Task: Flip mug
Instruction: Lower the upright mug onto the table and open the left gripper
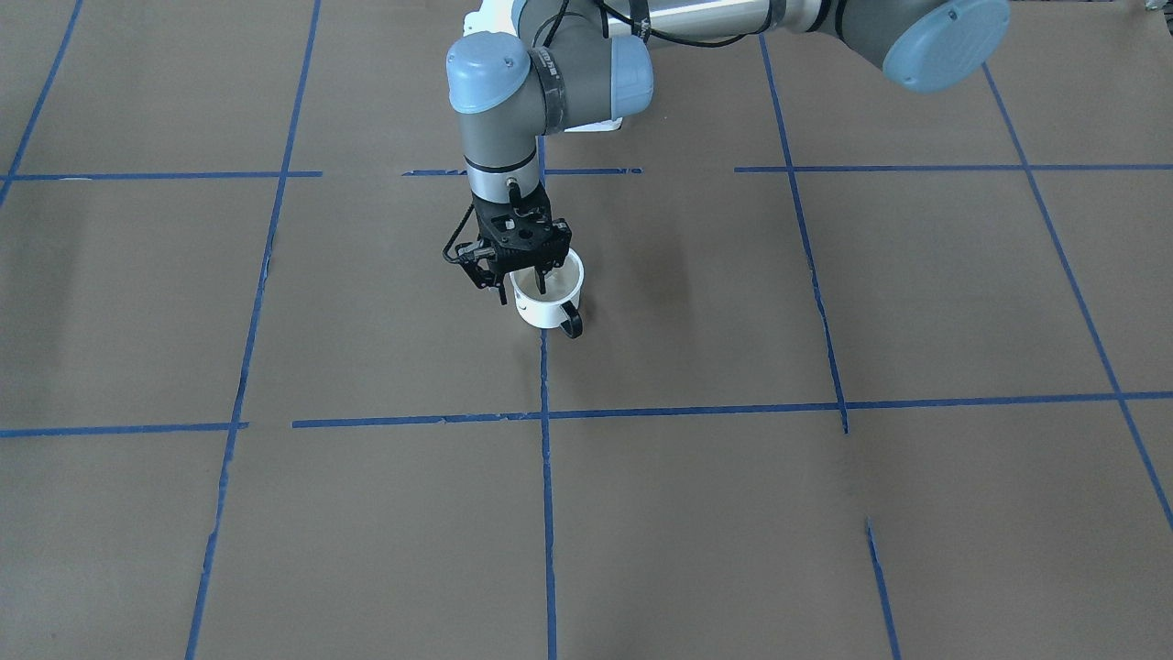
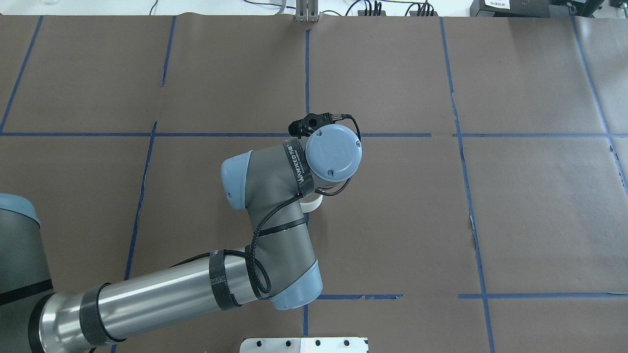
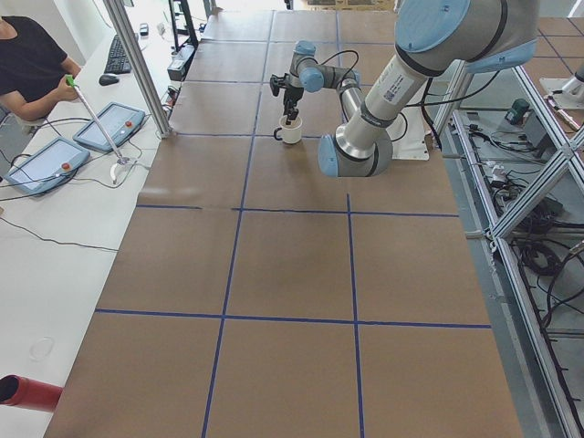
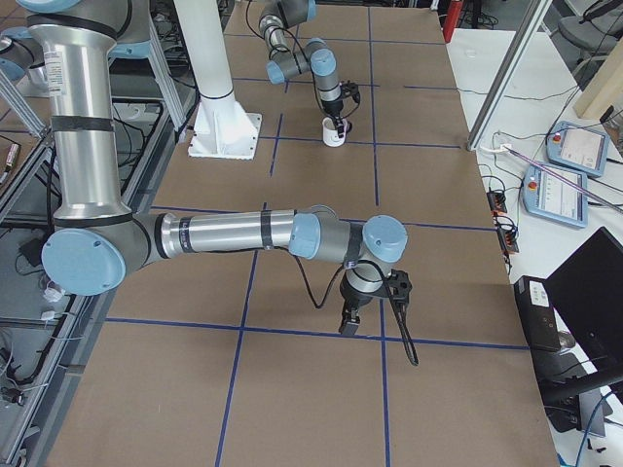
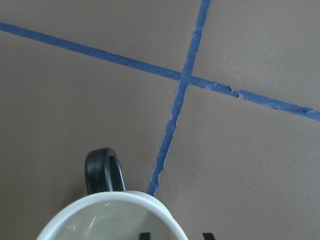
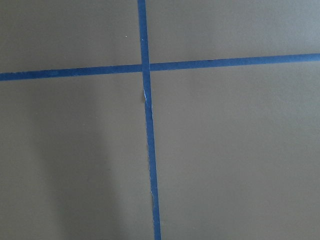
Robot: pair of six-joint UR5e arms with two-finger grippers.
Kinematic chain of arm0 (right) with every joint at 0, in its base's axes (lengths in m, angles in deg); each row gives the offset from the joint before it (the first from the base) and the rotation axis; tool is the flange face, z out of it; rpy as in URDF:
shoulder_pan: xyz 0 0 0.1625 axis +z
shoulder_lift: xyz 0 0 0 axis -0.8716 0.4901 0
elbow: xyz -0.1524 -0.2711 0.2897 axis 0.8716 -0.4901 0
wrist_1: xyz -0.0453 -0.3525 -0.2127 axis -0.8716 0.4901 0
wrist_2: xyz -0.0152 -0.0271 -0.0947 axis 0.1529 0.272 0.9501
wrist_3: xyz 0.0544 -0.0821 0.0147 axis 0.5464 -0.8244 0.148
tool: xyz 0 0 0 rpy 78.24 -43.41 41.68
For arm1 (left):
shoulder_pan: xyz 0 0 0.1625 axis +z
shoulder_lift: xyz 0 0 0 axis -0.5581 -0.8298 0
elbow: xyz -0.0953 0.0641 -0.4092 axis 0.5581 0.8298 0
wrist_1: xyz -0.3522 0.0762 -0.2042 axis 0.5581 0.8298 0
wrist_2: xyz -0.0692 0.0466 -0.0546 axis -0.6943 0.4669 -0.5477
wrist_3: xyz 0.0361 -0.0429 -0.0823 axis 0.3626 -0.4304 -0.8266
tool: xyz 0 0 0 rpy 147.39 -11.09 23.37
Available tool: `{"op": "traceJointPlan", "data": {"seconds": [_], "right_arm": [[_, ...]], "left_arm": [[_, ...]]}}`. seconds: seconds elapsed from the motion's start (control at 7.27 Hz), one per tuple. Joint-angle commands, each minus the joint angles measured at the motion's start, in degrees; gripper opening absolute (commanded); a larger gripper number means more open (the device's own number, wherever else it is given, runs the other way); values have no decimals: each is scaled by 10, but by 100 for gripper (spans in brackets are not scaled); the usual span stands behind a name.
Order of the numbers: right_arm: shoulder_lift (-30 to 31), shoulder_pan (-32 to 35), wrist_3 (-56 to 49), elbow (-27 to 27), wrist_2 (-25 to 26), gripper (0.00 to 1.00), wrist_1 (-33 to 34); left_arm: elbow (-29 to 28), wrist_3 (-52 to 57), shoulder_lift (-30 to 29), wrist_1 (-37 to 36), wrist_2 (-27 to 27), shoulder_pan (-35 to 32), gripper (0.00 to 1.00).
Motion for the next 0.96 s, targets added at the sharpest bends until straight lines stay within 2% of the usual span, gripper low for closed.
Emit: {"op": "traceJointPlan", "data": {"seconds": [0.0, 0.41, 0.55, 0.83], "right_arm": [[0, 0, 0, -1, 0, 100, 0], [0, 0, 0, -1, 0, 100, 0], [0, 0, 0, -1, 0, 100, 0], [-1, 0, 0, 0, 0, 100, 0]], "left_arm": [[32, 24, 6, -2, 1, 1, 100], [158, 148, 54, -52, -13, -45, 100], [186, 188, 76, -65, -49, -82, 100], [243, 337, 122, -93, -114, -169, 100]]}}
